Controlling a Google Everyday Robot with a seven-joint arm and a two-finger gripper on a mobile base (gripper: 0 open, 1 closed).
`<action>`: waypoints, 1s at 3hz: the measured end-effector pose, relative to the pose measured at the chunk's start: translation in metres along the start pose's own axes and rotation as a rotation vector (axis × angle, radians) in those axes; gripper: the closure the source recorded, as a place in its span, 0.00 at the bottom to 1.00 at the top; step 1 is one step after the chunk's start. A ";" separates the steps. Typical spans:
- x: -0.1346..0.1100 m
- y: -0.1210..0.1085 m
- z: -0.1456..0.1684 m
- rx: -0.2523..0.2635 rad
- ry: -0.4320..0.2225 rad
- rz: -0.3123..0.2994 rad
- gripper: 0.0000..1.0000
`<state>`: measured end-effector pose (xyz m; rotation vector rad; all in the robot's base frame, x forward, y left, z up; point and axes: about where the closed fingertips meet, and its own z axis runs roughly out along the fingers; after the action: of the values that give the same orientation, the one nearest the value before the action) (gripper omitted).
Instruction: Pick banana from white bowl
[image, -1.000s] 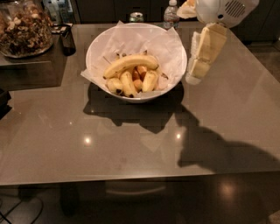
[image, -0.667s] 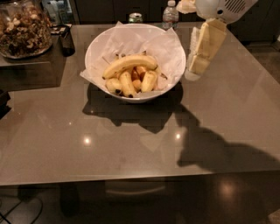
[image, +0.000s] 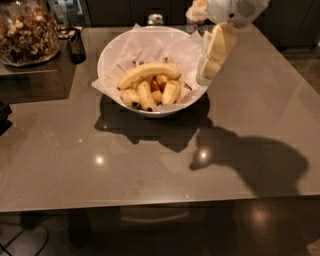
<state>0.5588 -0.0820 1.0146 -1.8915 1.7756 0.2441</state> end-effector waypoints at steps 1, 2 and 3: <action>-0.014 -0.041 0.051 -0.099 -0.066 -0.031 0.00; -0.028 -0.078 0.107 -0.151 -0.154 -0.024 0.00; -0.028 -0.082 0.114 -0.141 -0.161 -0.015 0.00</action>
Offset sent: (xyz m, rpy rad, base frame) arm 0.1135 0.0892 -0.0813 0.1194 0.2962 0.2443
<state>0.6604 -0.0019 0.9526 -1.9212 1.6743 0.5137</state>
